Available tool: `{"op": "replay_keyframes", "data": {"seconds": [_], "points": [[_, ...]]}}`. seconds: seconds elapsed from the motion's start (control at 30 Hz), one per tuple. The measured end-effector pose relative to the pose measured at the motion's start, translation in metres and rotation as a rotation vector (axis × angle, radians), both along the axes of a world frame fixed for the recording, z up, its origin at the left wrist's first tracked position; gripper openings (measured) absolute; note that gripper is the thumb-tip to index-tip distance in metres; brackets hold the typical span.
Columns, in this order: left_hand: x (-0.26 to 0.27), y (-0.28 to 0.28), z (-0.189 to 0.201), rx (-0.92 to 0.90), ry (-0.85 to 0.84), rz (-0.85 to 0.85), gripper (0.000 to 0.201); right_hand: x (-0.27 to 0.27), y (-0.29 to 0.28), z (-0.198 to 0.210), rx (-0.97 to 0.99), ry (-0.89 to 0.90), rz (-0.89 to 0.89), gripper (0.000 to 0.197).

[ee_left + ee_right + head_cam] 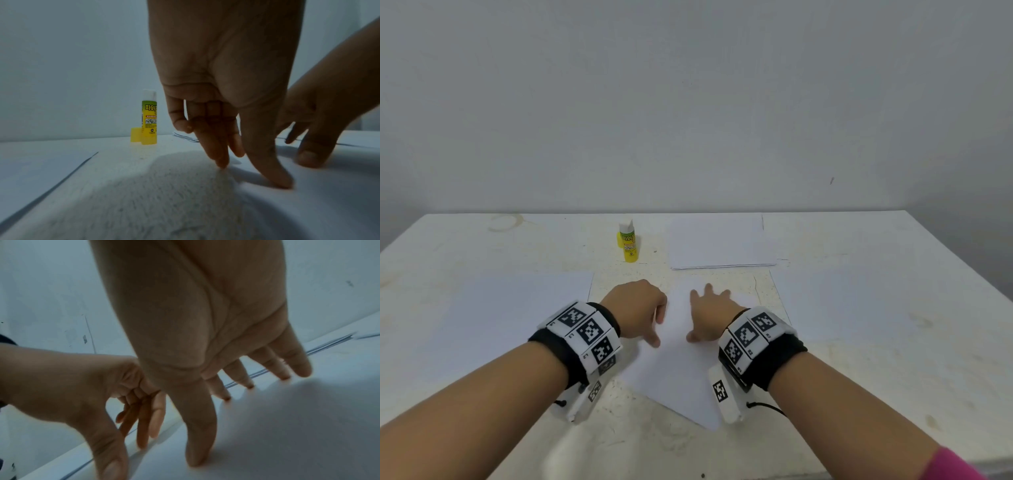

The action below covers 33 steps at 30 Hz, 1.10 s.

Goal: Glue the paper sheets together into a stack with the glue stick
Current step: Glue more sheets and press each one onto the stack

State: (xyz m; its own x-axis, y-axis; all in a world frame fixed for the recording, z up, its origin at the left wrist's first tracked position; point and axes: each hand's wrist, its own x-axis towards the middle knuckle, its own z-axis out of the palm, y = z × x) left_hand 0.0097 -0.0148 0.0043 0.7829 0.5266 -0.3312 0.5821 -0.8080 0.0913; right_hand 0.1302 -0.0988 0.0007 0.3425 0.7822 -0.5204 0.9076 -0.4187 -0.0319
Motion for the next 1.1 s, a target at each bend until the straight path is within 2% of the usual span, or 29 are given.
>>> {"op": "replay_keyframes", "data": {"seconds": [0.1,0.2,0.27,0.47,0.67,0.77,0.83,0.87,0.93,0.97,1.03,1.1], "points": [[0.001,0.000,-0.004,0.034,0.074,-0.010,0.067,0.001,0.009,-0.003,-0.011,0.057,0.117,0.079],[-0.001,0.004,-0.011,0.016,0.197,-0.025,0.123,-0.003,0.014,-0.004,-0.026,0.109,0.184,0.089],[-0.002,0.005,-0.011,-0.068,0.281,-0.036,0.132,-0.005,0.015,-0.004,0.000,0.163,0.204,0.088],[-0.006,0.005,-0.013,-0.109,0.275,-0.032,0.132,0.022,0.008,0.001,-0.060,0.176,0.096,0.096],[-0.008,0.007,-0.013,-0.087,0.259,-0.038,0.127,0.043,-0.002,-0.001,-0.038,0.141,-0.013,0.106],[-0.014,0.010,-0.010,-0.055,0.218,-0.042,0.108,0.033,0.001,0.000,0.063,0.057,-0.067,0.092],[-0.016,0.014,-0.006,0.048,0.157,-0.043,0.114,0.025,0.003,0.002,0.076,-0.079,-0.055,0.089],[-0.017,0.015,-0.005,0.095,0.145,-0.038,0.106,0.022,0.004,0.002,0.065,-0.137,-0.040,0.087],[-0.018,0.013,-0.004,0.185,0.126,-0.038,0.062,0.014,0.007,0.002,0.049,-0.154,-0.030,0.072],[-0.018,0.012,-0.004,0.205,0.110,-0.036,0.049,0.010,0.009,0.001,0.047,-0.125,-0.030,0.060],[-0.019,0.008,-0.006,0.186,0.114,-0.035,0.050,0.001,0.012,-0.002,0.052,-0.080,-0.026,0.042],[-0.021,0.007,-0.006,0.158,0.112,-0.040,0.056,-0.009,0.014,-0.004,0.047,-0.064,-0.029,0.038]]}}
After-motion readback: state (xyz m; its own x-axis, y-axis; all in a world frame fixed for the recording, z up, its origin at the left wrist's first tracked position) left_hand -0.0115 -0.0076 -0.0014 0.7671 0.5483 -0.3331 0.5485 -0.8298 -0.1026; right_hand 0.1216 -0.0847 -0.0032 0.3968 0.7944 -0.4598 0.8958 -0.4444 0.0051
